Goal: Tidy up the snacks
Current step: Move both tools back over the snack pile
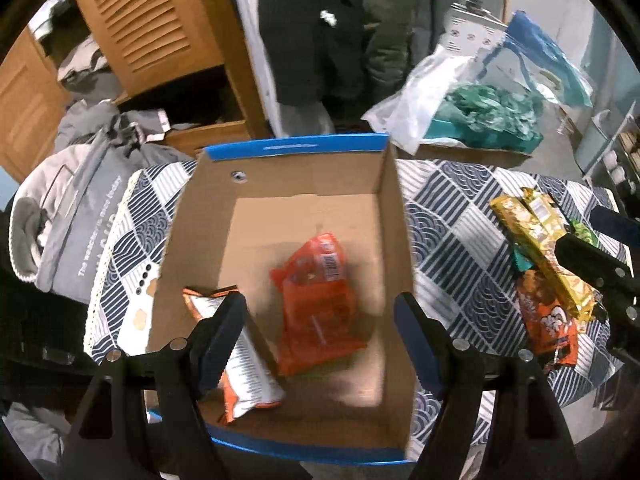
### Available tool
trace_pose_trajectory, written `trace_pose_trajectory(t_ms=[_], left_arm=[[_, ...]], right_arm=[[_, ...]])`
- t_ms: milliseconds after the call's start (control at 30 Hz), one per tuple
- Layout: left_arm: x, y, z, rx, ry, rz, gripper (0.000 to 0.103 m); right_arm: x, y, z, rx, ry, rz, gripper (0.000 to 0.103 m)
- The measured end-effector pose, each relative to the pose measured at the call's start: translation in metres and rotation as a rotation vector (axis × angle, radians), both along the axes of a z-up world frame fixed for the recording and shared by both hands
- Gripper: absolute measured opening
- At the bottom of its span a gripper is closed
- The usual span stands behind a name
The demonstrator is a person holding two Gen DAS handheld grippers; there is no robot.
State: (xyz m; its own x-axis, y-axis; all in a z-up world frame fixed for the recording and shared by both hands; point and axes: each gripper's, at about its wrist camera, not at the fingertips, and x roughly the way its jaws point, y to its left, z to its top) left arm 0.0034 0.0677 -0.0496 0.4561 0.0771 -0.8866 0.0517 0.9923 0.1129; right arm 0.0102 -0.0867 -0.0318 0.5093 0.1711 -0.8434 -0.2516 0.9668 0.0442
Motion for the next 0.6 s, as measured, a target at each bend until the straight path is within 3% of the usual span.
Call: trace_pose_trajectory(t_ms=[600], left_arm=[[0.009,-0.098,0.0,-0.006,0.044,-0.119,0.078]], right_arm=[[-0.02,-0.118,-0.012,0.02,0.013,-0.207,0.07]])
